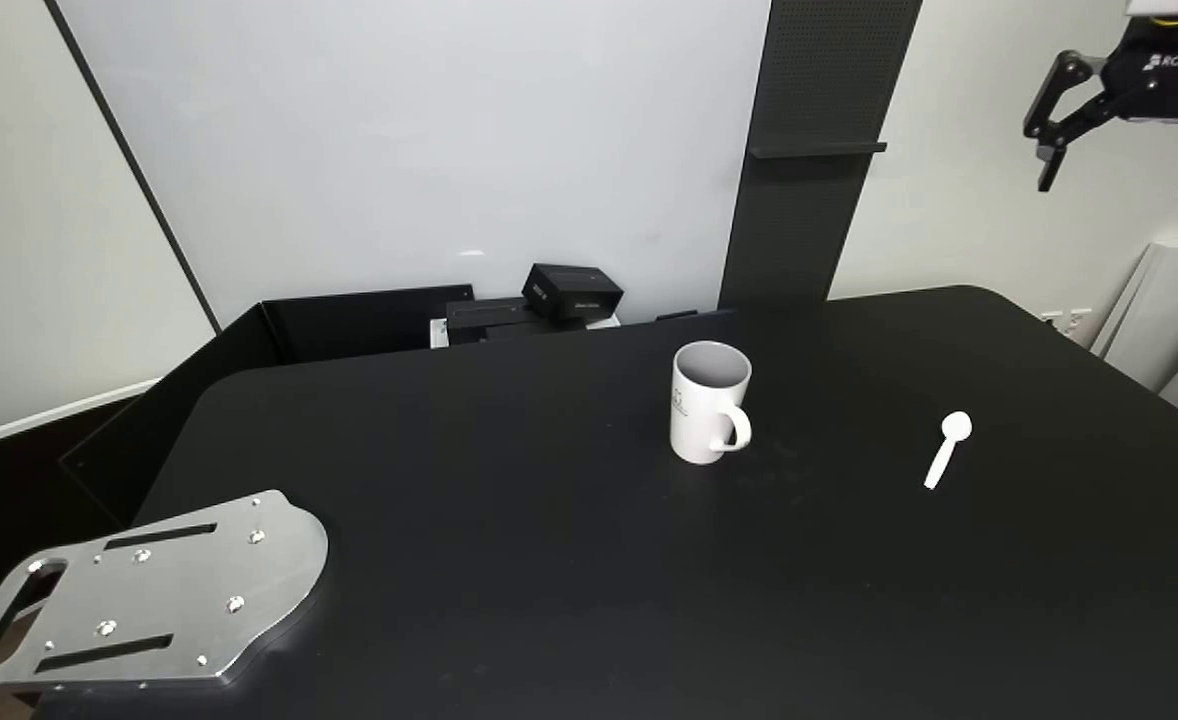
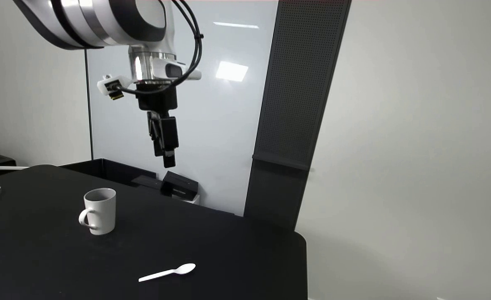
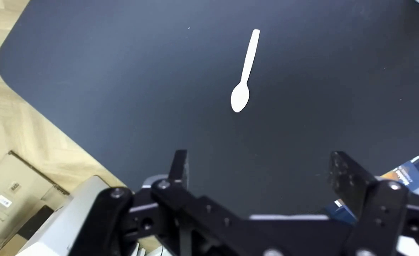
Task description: Put the spoon in the mug
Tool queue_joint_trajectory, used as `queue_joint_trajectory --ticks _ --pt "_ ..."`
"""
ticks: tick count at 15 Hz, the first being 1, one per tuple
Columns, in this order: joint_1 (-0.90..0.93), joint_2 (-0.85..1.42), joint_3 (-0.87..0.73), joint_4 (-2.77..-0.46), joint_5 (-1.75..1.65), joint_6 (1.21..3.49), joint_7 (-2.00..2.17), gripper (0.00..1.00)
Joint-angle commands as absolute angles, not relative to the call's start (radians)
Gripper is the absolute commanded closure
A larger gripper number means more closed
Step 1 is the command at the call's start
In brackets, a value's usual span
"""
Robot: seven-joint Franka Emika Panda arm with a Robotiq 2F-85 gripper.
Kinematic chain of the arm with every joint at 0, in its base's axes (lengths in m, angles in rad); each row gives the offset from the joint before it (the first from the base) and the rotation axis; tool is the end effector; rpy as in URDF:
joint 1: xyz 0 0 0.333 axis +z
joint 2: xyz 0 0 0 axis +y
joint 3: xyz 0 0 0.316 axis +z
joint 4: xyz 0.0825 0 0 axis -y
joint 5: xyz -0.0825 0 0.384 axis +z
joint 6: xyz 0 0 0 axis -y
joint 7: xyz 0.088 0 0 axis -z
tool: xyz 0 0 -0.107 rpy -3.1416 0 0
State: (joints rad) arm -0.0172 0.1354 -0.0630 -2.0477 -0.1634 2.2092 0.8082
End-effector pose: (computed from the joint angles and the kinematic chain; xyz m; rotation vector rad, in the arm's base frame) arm 0.5748 -0.0510 0.3777 2.7836 -1.1636 0.1124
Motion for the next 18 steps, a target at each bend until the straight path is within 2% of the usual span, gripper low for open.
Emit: queue_joint_trajectory --ticks 1,6,18 --pt "-0.003 0.194 -0.057 -2.034 -0.096 2.288 0.834 0.0" --pt "0.015 0.282 -0.06 -2.026 -0.031 2.427 0.808 0.0" --pt "0.024 0.266 -0.075 -2.045 -0.05 2.404 0.799 0.0"
